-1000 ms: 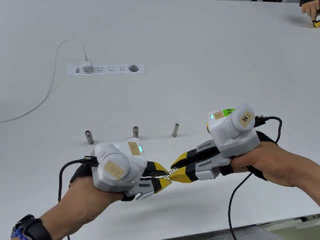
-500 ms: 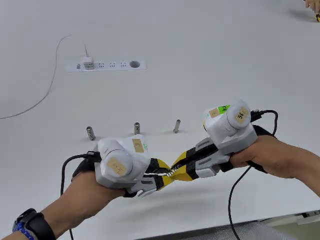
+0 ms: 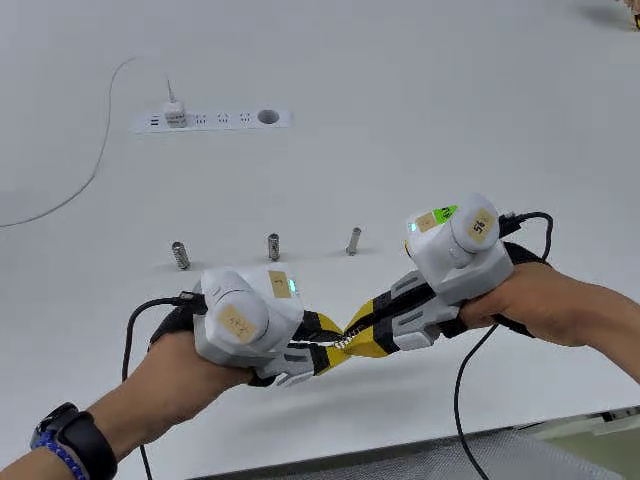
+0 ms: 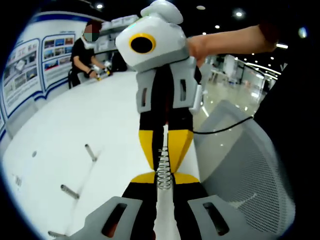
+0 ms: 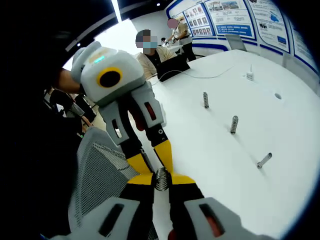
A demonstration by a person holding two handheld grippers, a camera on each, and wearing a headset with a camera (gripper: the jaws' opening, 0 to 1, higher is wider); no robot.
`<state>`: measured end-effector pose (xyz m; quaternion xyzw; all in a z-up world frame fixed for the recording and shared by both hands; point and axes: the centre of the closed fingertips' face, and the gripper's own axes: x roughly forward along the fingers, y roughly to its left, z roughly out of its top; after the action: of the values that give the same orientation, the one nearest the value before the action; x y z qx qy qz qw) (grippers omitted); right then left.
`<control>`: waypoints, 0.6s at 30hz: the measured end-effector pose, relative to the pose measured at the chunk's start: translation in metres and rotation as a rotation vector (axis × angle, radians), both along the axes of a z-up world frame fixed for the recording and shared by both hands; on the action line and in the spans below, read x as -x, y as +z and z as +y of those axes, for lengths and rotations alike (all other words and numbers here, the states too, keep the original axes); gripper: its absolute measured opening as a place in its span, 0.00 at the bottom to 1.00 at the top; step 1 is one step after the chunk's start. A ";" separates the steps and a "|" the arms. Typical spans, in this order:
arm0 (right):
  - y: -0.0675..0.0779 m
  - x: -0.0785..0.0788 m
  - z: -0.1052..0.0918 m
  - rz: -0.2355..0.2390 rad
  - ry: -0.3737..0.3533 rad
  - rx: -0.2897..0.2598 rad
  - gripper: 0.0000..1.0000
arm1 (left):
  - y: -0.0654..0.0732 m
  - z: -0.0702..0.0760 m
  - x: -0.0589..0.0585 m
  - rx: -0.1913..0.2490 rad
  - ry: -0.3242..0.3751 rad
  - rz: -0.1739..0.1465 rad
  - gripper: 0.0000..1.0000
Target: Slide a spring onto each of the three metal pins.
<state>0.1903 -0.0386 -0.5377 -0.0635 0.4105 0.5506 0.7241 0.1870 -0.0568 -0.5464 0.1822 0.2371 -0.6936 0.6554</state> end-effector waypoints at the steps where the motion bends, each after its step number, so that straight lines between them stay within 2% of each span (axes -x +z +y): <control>1: 0.000 0.000 0.000 0.003 -0.006 -0.001 0.12 | 0.000 0.000 0.000 0.001 0.001 0.004 0.10; 6: -0.001 -0.003 -0.002 0.004 -0.039 -0.010 0.12 | -0.001 0.001 -0.003 0.004 0.018 0.015 0.11; 11: -0.001 -0.003 -0.005 0.013 -0.061 -0.019 0.12 | -0.007 0.007 -0.005 -0.018 0.031 0.017 0.14; 18: -0.005 -0.001 -0.011 0.023 -0.086 -0.012 0.12 | -0.012 0.012 -0.008 -0.019 0.063 0.042 0.15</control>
<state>0.1909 -0.0494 -0.5429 -0.0352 0.4179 0.5219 0.7428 0.1947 -0.0448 -0.5588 0.1661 0.2631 -0.6739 0.6701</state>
